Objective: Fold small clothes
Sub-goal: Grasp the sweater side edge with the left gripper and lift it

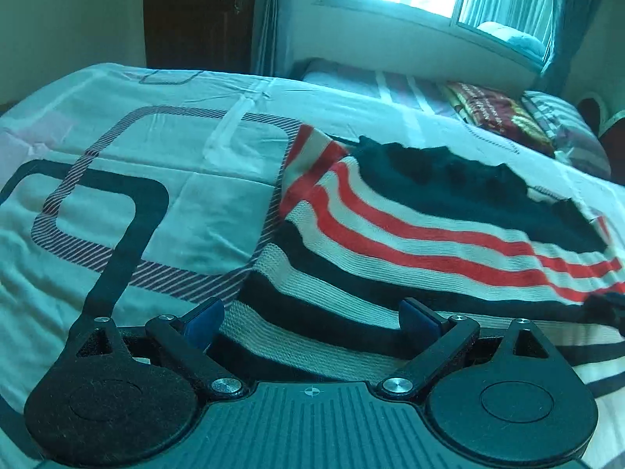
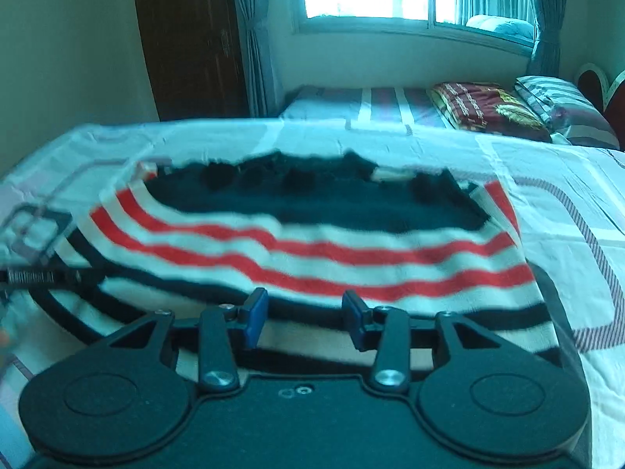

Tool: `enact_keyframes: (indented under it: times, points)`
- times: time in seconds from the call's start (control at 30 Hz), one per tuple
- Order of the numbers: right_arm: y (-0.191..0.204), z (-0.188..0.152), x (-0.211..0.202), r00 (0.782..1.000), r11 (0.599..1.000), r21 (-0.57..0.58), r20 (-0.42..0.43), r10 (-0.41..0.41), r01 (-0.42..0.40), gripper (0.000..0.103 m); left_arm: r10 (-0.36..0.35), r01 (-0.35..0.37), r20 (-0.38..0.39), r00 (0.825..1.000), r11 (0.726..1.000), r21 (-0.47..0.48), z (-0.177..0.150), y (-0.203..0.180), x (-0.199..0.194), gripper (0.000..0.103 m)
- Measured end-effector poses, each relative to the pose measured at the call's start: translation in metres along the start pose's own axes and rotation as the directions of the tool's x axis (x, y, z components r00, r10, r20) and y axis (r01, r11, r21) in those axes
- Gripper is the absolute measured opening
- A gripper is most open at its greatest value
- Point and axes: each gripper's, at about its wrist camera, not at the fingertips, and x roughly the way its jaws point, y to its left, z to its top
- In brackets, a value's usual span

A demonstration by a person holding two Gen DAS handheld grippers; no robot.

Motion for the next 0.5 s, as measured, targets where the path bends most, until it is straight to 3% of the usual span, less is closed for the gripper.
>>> enact_keyframes:
  times: [0.5]
  points:
    - [0.010,0.011,0.012,0.999,0.999,-0.010,0.016,0.038,-0.038,0.040,-0.085,0.077,-0.031,0.996,0.973,-0.215,-0.017,0.028,-0.033,0.096]
